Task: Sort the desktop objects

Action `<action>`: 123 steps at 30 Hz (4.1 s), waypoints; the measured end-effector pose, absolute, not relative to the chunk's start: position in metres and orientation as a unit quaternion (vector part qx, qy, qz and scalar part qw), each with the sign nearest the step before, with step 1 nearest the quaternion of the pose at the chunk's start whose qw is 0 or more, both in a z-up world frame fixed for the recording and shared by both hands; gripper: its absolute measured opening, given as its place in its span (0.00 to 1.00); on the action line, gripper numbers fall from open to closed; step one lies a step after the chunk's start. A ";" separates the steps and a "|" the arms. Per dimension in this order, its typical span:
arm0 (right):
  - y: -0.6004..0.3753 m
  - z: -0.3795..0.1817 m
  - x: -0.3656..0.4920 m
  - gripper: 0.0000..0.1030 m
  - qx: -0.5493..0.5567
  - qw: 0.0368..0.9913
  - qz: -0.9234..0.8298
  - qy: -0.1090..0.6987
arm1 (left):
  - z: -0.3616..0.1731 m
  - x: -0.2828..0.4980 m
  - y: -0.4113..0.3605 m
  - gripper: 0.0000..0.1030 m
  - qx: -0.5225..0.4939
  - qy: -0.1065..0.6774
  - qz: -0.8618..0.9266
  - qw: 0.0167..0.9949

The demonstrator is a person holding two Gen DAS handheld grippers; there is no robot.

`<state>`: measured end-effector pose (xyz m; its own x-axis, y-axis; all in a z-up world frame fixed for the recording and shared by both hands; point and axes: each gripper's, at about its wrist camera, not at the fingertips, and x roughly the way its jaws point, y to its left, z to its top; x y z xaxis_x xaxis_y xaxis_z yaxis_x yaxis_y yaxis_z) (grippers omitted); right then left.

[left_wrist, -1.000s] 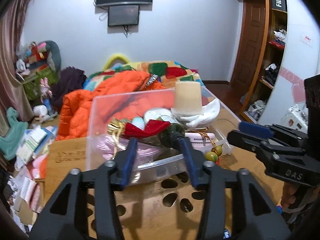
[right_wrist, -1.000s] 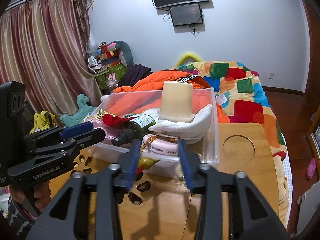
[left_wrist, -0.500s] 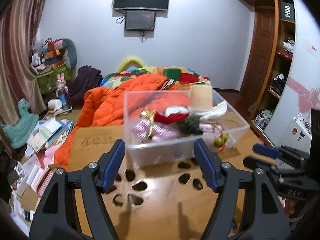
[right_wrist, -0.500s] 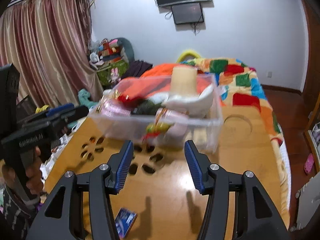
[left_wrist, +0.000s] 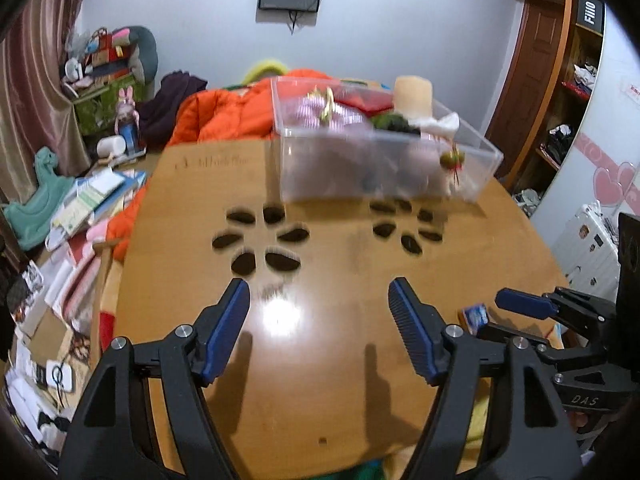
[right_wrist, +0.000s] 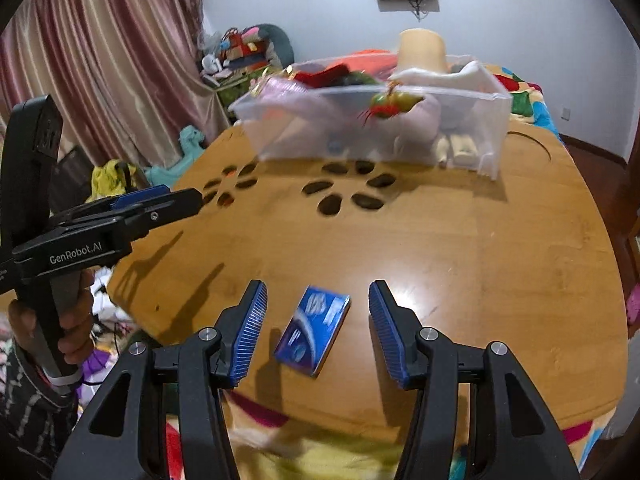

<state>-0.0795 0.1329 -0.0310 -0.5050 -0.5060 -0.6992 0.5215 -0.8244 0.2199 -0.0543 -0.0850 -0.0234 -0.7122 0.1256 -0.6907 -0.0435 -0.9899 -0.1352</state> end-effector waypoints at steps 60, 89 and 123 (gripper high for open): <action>0.121 0.046 -0.236 0.25 0.302 0.281 -0.911 0.017 | 0.030 -0.198 -0.062 0.14 -0.320 -0.059 0.942 0.080; 0.152 0.059 -0.197 0.83 0.262 0.195 -0.945 0.037 | 0.052 -0.151 -0.042 0.91 -0.279 -0.005 0.959 0.053; 0.184 0.059 -0.078 1.00 0.256 0.213 -0.943 0.004 | 0.039 -0.041 -0.038 0.95 -0.276 -0.025 0.961 0.013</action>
